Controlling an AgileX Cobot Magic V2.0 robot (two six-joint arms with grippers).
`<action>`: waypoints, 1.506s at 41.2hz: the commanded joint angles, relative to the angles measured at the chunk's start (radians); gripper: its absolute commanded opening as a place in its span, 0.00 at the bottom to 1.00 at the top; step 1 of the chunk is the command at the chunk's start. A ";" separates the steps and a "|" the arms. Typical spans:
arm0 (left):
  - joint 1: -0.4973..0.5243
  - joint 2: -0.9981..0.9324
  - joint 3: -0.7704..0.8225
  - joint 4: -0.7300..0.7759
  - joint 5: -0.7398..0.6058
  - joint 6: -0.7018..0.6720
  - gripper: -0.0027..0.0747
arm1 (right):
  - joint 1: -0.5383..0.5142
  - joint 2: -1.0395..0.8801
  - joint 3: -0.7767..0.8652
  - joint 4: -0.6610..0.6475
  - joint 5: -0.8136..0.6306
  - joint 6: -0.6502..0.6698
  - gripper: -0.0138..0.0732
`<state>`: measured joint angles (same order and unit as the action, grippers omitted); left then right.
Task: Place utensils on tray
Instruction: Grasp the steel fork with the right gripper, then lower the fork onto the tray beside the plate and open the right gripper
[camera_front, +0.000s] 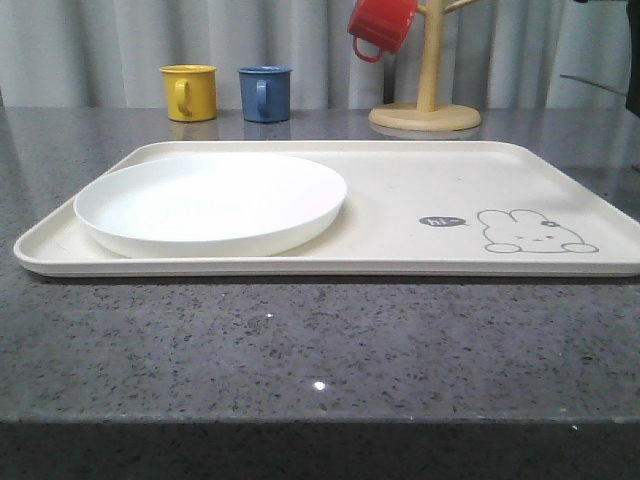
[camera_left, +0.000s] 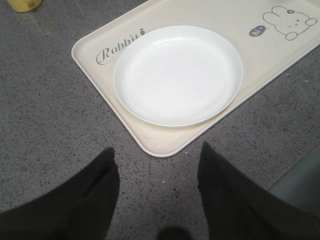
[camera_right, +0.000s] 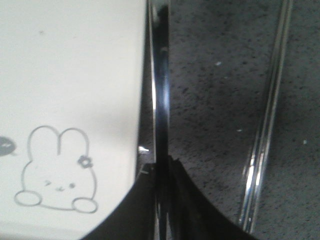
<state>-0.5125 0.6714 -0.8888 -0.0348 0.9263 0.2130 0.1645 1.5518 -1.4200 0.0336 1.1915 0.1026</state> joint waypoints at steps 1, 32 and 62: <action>0.003 -0.001 -0.026 -0.006 -0.073 -0.009 0.48 | 0.071 -0.043 -0.045 0.018 0.004 -0.006 0.17; 0.003 -0.001 -0.026 -0.006 -0.073 -0.009 0.48 | 0.329 0.278 -0.248 -0.009 0.005 0.470 0.17; 0.003 -0.001 -0.026 -0.006 -0.073 -0.009 0.48 | 0.329 0.271 -0.248 -0.017 -0.030 0.492 0.48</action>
<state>-0.5125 0.6714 -0.8888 -0.0348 0.9263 0.2130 0.4953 1.8916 -1.6350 0.0258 1.1688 0.5973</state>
